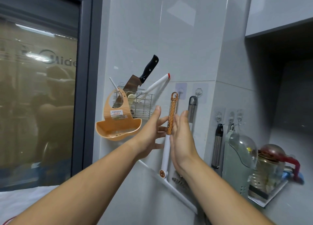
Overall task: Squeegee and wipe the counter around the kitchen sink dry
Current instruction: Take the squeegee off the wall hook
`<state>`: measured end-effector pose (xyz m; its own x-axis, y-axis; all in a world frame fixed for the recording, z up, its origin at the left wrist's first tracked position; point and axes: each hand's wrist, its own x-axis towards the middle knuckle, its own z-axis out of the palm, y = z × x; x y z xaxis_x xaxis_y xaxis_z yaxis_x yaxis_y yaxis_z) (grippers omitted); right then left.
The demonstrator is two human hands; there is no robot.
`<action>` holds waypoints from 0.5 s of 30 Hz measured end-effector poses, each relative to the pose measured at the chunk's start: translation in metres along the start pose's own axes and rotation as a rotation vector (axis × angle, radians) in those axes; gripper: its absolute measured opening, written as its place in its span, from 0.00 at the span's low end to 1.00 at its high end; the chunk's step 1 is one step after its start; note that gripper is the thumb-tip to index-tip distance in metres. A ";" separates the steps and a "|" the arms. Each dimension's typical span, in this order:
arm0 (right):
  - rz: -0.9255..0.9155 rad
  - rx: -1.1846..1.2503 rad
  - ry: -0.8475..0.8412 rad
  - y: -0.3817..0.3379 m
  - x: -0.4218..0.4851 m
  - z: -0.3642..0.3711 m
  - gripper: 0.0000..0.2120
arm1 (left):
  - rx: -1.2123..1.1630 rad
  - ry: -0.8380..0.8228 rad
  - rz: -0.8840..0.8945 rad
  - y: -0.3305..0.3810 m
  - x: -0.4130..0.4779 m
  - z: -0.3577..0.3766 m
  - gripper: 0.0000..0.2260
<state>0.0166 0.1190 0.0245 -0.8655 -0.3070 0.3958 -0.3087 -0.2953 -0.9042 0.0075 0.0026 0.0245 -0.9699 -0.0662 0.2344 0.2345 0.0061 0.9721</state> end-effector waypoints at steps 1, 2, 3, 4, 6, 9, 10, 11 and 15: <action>0.000 0.014 -0.006 0.000 -0.001 0.000 0.29 | 0.008 -0.001 -0.002 0.001 -0.001 0.001 0.36; 0.002 0.016 -0.015 -0.001 -0.002 -0.001 0.31 | 0.014 -0.003 -0.004 0.003 -0.003 0.002 0.36; 0.005 0.018 -0.021 -0.001 -0.001 -0.001 0.32 | 0.019 -0.002 -0.005 0.004 -0.004 0.003 0.36; 0.004 0.017 -0.022 -0.002 -0.001 -0.002 0.33 | 0.025 -0.002 -0.006 0.006 -0.006 0.004 0.36; 0.000 0.011 -0.019 -0.004 -0.002 -0.002 0.33 | 0.039 -0.005 -0.004 0.010 -0.009 0.005 0.36; 0.008 0.002 -0.031 -0.010 -0.006 -0.001 0.26 | 0.030 0.009 0.003 0.015 -0.017 0.006 0.33; 0.019 0.013 -0.050 -0.011 -0.008 -0.001 0.24 | 0.018 0.015 0.002 0.016 -0.022 0.005 0.32; 0.024 0.039 -0.072 -0.011 -0.009 -0.001 0.26 | 0.004 0.020 0.000 0.016 -0.026 0.005 0.30; 0.101 0.182 -0.132 -0.002 -0.022 -0.004 0.41 | -0.061 0.084 -0.047 -0.002 -0.051 -0.001 0.36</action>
<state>0.0350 0.1296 0.0168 -0.8258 -0.4552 0.3330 -0.1366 -0.4115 -0.9011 0.0566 0.0051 0.0109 -0.9717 -0.1480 0.1841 0.1946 -0.0594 0.9791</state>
